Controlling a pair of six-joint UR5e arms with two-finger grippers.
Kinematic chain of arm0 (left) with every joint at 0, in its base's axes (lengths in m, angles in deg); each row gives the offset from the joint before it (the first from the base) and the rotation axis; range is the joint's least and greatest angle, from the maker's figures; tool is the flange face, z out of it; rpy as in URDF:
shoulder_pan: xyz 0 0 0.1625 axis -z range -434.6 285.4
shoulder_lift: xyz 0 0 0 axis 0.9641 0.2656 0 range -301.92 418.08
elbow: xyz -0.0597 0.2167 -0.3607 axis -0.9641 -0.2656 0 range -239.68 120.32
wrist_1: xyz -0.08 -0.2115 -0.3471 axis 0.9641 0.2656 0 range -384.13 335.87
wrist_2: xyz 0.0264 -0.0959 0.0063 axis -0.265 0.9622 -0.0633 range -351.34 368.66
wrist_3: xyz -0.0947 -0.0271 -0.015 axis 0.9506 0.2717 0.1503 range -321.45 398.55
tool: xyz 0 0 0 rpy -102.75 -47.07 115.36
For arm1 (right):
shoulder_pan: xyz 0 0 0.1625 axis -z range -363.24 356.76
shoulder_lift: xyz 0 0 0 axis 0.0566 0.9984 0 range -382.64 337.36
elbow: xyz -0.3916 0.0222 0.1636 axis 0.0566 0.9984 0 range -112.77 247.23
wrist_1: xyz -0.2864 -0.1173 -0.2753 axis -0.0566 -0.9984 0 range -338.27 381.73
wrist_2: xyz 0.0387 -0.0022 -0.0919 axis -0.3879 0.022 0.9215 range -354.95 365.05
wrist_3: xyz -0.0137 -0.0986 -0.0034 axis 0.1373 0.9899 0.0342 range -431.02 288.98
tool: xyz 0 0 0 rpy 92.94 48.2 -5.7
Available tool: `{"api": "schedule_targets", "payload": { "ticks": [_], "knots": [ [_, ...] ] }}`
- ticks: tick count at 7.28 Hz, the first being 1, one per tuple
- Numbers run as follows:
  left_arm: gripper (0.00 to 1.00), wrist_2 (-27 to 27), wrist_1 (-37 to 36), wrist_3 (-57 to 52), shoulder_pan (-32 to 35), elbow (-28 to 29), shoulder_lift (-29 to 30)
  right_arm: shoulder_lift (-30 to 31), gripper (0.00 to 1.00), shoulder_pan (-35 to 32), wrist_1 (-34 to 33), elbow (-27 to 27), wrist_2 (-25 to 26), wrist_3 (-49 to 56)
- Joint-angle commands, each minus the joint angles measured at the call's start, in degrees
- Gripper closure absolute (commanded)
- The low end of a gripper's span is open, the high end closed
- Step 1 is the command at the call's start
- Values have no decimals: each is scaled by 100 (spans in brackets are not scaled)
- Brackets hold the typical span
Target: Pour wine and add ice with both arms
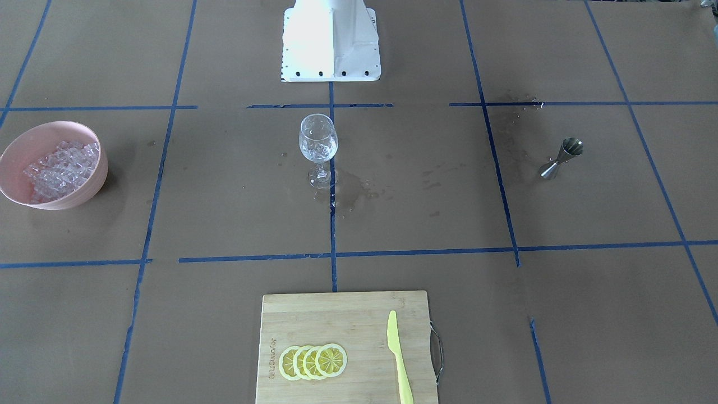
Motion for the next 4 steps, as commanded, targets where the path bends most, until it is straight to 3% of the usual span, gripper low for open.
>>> {"api": "schedule_targets", "payload": {
  "ticks": [1, 2, 4],
  "knots": [
    [0, -11, 61, -12, 1, 12, -136, 70, 0, -409, -315, 393, -13, 1383],
    [0, -38, 419, 22, 1, 47, -145, 69, 0, -489, -413, 393, -13, 1535],
    [0, -38, 440, 22, 1, 65, -110, 61, 0, -499, -423, 402, -65, 1432]
  ]
}}
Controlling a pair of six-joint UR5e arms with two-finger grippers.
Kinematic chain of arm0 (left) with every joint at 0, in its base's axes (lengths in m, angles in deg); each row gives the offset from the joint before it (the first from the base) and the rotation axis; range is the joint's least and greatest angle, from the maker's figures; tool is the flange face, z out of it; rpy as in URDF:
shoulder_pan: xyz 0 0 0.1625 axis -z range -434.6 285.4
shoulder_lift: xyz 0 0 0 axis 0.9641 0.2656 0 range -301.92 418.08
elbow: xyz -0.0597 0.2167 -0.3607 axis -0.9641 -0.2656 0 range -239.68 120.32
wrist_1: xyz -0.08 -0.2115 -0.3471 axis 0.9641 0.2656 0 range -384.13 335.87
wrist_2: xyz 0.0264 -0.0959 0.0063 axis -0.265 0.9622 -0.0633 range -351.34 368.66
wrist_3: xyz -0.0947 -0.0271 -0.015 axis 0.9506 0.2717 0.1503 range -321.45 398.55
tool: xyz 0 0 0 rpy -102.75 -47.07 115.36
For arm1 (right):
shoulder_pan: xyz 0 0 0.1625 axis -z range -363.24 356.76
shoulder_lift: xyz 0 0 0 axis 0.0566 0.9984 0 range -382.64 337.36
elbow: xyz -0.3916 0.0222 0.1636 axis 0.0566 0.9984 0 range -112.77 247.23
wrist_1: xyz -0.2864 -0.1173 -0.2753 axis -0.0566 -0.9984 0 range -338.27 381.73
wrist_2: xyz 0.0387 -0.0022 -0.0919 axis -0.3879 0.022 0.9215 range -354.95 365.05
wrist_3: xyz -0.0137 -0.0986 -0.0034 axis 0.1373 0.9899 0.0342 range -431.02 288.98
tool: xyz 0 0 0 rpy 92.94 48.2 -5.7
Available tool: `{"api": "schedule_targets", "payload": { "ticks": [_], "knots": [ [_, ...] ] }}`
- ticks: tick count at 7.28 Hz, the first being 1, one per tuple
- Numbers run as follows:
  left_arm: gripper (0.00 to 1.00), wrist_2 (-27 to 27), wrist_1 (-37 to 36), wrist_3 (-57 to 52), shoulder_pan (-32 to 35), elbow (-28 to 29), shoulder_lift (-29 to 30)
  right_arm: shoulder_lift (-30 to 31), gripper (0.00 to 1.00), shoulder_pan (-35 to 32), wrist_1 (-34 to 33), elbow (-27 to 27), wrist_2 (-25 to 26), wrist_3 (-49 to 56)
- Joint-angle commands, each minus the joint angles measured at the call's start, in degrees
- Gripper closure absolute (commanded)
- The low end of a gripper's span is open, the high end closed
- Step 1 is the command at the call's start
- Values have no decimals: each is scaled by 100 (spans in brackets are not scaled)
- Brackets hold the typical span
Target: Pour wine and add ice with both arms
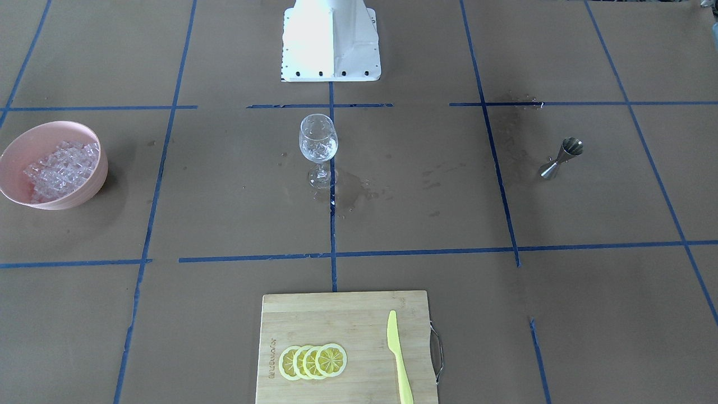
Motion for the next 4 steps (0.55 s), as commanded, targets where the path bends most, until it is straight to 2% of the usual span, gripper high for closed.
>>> {"api": "schedule_targets", "payload": {
  "ticks": [1, 4],
  "knots": [
    [0, 10, 23, -40, 9, -58, -11, -12, 0, -19, 10, 19, -43, -4],
    [0, 1, -55, -49, 9, 21, -116, 49, 0, -19, 19, 10, -43, -4]
  ]
}}
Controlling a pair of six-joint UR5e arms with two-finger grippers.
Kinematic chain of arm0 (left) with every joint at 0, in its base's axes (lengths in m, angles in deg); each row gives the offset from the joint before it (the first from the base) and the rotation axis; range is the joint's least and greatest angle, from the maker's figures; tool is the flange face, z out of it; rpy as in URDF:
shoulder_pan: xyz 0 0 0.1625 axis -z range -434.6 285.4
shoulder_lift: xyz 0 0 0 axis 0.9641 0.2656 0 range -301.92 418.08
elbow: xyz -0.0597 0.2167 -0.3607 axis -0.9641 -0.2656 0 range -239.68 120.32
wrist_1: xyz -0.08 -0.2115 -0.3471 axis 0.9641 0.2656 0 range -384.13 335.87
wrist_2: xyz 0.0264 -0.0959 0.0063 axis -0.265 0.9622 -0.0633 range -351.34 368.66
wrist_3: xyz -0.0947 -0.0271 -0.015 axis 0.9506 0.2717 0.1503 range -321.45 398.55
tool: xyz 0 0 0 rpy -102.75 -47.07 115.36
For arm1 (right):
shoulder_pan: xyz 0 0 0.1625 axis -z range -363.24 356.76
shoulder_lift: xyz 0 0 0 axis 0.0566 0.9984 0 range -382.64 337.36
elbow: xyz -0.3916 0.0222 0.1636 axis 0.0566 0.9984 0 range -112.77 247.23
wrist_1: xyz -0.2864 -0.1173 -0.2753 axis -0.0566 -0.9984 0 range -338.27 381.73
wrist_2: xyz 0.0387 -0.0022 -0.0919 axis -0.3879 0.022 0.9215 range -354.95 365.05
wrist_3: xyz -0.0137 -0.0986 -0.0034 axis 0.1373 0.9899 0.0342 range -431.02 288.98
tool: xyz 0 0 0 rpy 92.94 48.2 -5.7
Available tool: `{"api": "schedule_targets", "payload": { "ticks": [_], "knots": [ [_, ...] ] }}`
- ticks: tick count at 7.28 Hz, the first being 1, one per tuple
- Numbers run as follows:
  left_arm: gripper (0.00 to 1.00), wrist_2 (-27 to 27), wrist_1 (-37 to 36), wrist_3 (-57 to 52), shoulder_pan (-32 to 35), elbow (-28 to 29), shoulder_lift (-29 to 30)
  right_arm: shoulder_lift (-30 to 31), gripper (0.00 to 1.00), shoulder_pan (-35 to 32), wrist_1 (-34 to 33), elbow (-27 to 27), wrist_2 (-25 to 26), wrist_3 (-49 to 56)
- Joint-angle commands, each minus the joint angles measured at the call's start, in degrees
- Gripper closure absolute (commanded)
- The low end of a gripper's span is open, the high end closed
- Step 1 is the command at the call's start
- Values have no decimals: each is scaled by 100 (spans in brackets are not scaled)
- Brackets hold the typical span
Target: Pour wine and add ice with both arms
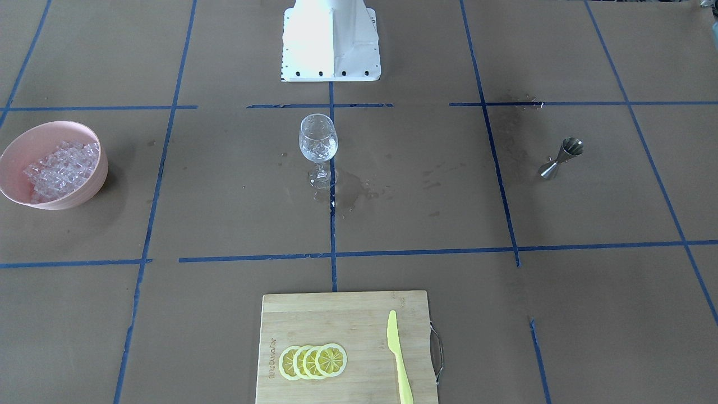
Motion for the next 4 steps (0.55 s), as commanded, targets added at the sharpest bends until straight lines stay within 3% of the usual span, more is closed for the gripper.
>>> {"api": "schedule_targets", "payload": {
  "ticks": [1, 2, 3, 4],
  "knots": [
    [0, 22, -475, 23, -5, -22, -252, 33, 0, 0, -18, -5, -21, -9],
    [0, 188, -1071, 58, -5, -110, -254, -2, 0, 0, -61, 22, -12, -18],
    [0, 607, -1355, 76, -5, -93, -245, -3, 0, 0, -44, 248, -55, -27],
    [0, 629, -1436, 85, -5, -93, -245, -98, 0, 0, -61, 346, -343, -148]
  ]
}}
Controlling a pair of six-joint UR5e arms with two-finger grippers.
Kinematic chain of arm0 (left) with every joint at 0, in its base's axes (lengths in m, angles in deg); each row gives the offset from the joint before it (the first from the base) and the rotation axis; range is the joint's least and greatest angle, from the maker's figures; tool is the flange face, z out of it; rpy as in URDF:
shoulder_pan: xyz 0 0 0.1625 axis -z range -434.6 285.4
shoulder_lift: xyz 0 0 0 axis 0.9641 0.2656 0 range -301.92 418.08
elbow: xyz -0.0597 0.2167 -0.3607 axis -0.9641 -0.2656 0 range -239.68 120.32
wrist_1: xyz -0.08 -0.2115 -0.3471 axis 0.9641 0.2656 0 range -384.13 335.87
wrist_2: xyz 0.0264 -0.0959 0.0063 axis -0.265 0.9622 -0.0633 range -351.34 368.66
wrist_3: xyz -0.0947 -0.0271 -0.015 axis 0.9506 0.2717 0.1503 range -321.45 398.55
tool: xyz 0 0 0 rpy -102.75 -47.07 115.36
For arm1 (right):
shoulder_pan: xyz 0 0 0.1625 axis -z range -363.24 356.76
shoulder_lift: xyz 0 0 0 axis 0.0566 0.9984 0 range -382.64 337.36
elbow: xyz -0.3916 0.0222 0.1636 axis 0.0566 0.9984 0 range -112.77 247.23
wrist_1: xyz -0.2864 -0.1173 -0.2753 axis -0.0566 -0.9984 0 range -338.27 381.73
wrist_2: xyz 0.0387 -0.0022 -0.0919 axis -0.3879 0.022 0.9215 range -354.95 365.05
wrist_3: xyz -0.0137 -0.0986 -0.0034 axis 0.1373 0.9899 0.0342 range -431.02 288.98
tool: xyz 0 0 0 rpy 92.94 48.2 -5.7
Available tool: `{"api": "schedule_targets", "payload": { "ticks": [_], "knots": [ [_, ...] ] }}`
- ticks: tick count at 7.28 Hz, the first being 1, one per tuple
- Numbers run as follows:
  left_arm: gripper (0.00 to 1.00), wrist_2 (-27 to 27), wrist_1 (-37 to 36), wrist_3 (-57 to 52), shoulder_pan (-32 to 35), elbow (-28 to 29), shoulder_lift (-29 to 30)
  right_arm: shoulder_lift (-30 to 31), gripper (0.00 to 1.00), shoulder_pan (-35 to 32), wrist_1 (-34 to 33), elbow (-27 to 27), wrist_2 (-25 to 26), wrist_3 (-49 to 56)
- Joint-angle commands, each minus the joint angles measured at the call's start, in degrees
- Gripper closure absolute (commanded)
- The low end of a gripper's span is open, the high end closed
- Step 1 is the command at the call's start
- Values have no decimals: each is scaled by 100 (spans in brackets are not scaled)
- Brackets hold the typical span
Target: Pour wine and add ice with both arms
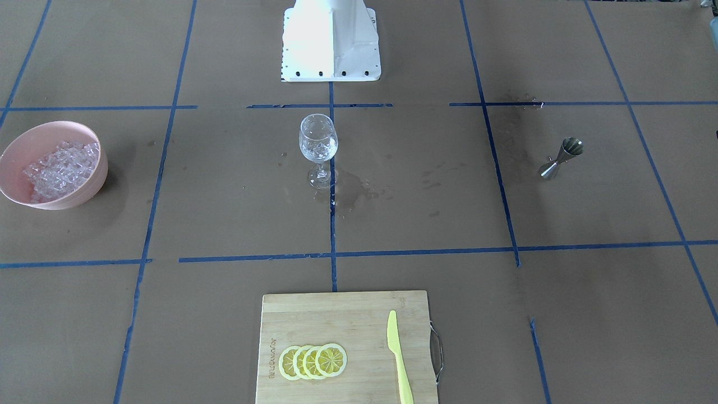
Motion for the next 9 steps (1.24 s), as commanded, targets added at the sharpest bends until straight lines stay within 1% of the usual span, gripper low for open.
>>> {"api": "schedule_targets", "payload": {
  "ticks": [1, 2, 4, 5, 6, 7, 9],
  "knots": [
    [0, 181, -562, 183, 8, -75, 21, -96, 0, 9, 47, 119, -316, -691],
    [0, 181, -861, 237, 17, -259, 82, -96, 0, 26, 92, 110, -308, -1149],
    [0, 146, -864, 185, 26, -286, 118, -53, 0, 44, 75, 180, -334, -1198],
    [0, 155, -795, 167, 26, -183, 109, -26, 0, 44, 83, 111, -448, -1198],
    [0, 146, -820, 123, 78, -312, 48, -26, 0, 44, 75, 180, -457, -1154],
    [0, 146, -812, 123, 79, -313, 91, -26, 0, 35, 83, -3, -484, -1180],
    [0, 146, -846, 140, 70, -208, 257, -8, 0, 35, 92, -48, -466, -1189]
  ]
}}
